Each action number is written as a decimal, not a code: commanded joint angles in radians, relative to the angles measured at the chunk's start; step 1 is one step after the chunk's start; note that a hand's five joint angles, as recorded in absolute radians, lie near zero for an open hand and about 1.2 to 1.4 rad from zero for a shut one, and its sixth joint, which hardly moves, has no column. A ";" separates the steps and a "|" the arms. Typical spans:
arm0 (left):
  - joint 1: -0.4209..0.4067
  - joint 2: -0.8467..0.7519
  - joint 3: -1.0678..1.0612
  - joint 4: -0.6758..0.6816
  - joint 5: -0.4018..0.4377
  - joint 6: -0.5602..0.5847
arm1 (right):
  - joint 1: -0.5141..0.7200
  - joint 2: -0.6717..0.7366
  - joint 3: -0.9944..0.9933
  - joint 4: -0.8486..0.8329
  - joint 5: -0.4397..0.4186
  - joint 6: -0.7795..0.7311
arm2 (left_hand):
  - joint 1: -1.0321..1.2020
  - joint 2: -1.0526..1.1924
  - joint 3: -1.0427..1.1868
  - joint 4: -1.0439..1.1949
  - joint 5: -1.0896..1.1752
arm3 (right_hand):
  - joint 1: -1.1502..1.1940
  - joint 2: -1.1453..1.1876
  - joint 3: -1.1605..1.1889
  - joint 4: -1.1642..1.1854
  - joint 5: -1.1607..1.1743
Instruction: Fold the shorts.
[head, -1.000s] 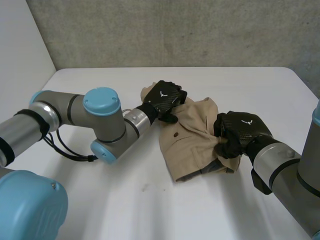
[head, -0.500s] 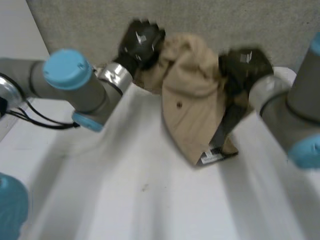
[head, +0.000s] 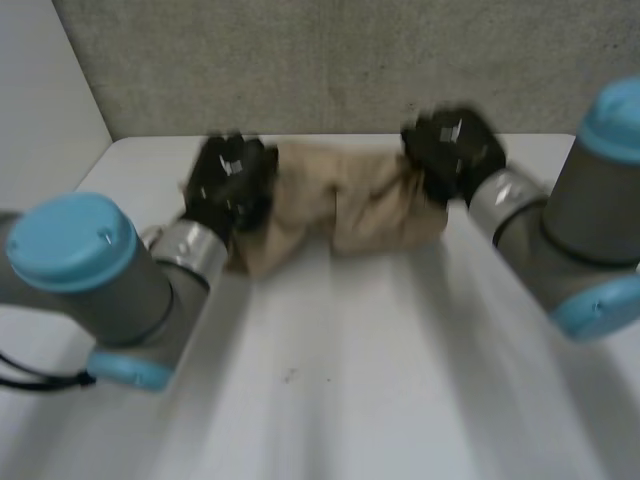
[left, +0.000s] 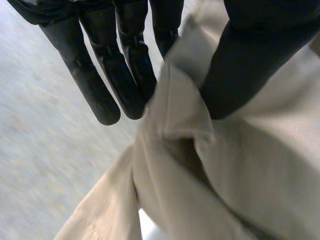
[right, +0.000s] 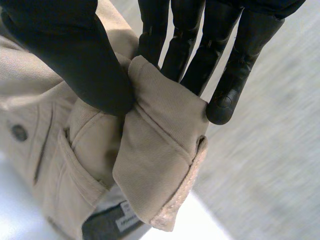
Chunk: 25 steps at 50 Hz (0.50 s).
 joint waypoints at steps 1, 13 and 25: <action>-0.029 0.001 -0.122 -0.088 0.004 0.074 | -0.006 0.070 0.165 0.046 0.009 -0.036 | -0.310 -0.314 -0.321 -0.320 -0.328 | 0.417 0.199 0.242 0.206 0.259; -0.020 0.218 -0.127 -0.345 0.010 0.094 | -0.052 -0.075 0.323 0.053 0.022 0.057 | -0.660 -0.664 -0.671 -0.670 -0.677 | -0.568 -0.786 -0.743 -0.779 -0.726; 0.003 0.349 -0.214 -0.431 -0.025 -0.237 | -0.176 -0.300 0.437 0.064 0.000 0.297 | -0.633 -0.637 -0.645 -0.643 -0.651 | -0.607 -0.825 -0.782 -0.817 -0.764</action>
